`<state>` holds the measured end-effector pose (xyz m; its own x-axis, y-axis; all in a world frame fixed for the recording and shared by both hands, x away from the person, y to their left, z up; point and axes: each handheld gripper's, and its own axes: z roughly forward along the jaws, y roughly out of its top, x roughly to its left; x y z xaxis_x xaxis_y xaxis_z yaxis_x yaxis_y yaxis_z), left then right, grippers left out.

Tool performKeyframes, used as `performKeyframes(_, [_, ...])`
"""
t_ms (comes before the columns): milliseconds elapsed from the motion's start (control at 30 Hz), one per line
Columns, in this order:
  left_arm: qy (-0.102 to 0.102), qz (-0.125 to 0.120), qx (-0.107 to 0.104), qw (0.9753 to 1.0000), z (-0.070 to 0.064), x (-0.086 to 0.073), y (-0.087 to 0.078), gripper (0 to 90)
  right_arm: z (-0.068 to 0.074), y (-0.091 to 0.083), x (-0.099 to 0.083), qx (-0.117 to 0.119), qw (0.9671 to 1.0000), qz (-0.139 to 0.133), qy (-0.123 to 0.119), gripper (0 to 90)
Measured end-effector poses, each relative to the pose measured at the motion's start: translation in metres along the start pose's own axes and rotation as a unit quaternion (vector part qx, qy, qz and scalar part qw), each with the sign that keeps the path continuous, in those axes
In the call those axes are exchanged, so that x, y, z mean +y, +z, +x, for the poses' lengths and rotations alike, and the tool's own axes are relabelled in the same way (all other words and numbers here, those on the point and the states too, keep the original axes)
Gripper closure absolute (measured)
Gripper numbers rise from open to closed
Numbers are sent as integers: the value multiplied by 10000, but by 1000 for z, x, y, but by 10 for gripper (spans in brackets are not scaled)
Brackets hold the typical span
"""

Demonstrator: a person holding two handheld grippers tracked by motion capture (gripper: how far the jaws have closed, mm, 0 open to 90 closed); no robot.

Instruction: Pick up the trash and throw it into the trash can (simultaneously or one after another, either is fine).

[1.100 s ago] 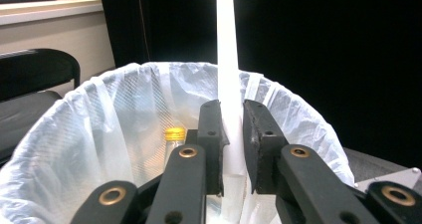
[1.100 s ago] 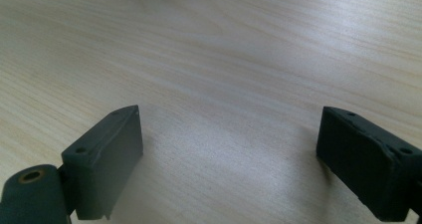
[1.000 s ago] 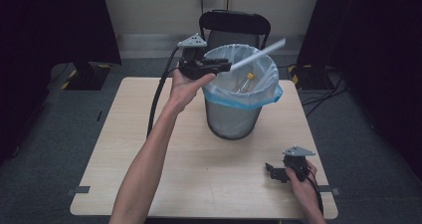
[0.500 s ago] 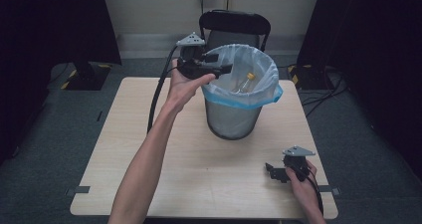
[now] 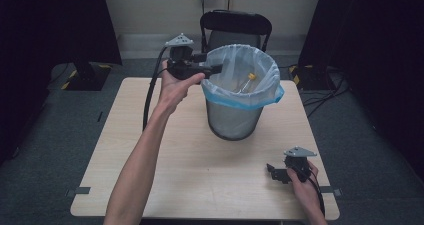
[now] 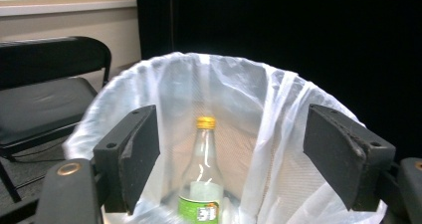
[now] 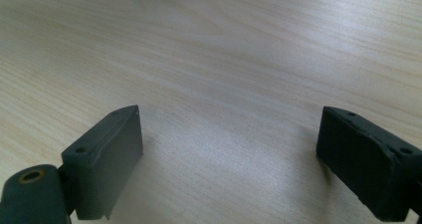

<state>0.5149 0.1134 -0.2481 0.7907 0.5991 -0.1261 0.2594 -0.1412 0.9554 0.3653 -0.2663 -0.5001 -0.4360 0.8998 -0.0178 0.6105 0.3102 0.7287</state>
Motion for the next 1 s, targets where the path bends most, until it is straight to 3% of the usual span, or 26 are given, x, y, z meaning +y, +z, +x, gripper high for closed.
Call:
performKeyframes(367, [46,-35,379,9993,15,-7,-38,221,0,0,0,0,10000,0,-1,101])
performKeyframes(667, [-112,-191,576,9981,25,-22,-63,221,0,0,0,0,10000,-1,-2,101])
performKeyframes(733, [-221,-130,578,9980,29,-24,-68,234,0,0,0,0,10000,0,-2,101])
performKeyframes(1000, [-113,-45,772,9969,33,-31,-84,232,0,0,0,1,10000,-1,-1,101])
